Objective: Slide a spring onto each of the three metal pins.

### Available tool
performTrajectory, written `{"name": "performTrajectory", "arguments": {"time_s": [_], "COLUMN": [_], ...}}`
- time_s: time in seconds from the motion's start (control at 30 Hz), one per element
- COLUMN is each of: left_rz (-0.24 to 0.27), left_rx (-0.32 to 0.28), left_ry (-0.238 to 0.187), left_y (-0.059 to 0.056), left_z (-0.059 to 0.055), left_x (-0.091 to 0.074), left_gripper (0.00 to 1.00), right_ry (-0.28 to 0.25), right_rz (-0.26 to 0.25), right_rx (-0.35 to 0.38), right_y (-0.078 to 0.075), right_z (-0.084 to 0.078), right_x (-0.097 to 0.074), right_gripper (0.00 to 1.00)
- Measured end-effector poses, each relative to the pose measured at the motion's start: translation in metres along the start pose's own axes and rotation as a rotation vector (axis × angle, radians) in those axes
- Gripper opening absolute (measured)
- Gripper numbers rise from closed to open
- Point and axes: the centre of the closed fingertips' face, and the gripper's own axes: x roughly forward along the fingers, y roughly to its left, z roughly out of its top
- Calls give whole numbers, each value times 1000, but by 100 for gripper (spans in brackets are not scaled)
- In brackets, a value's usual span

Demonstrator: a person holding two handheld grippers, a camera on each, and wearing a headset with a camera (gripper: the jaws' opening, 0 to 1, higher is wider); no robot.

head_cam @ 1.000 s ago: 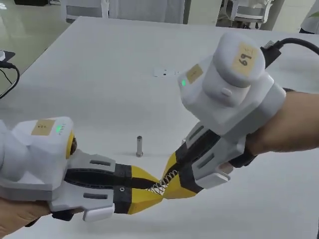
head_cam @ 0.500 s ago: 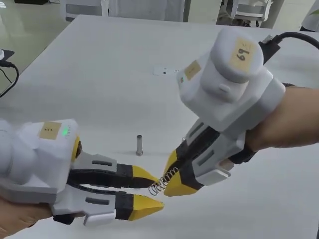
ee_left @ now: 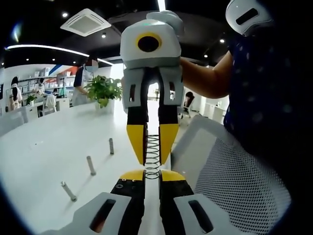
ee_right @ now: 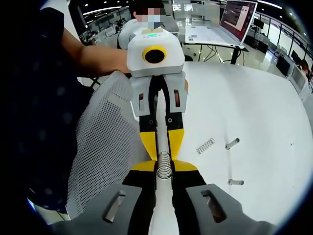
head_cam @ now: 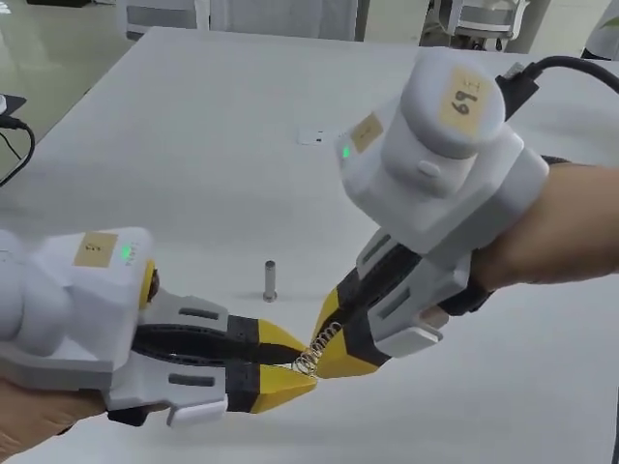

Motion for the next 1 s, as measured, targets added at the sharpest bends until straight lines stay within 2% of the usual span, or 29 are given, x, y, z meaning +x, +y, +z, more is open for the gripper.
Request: {"name": "performTrajectory", "arguments": {"time_s": [0.37,0.47,0.57,0.8,1.0], "left_rz": [-5,-2,0,33,88], "left_rx": [-10,-28,-35,-64,-86], "left_ry": [8,1,3,2,-1], "left_y": [1,3,4,11,19], "left_z": [0,1,0,-7,-13], "left_x": [2,2,2,-5,-13], "left_gripper": [3,10,11,17,28], "right_ry": [17,35,43,68,93], "right_rz": [1,-9,-12,-36,-81], "right_rx": [-2,-7,-3,12,29], "right_y": [-2,-5,-8,-17,-29], "right_z": [0,-3,-5,-15,-26], "right_x": [0,-1,-2,-6,-14], "right_gripper": [8,8,8,8,8]}}
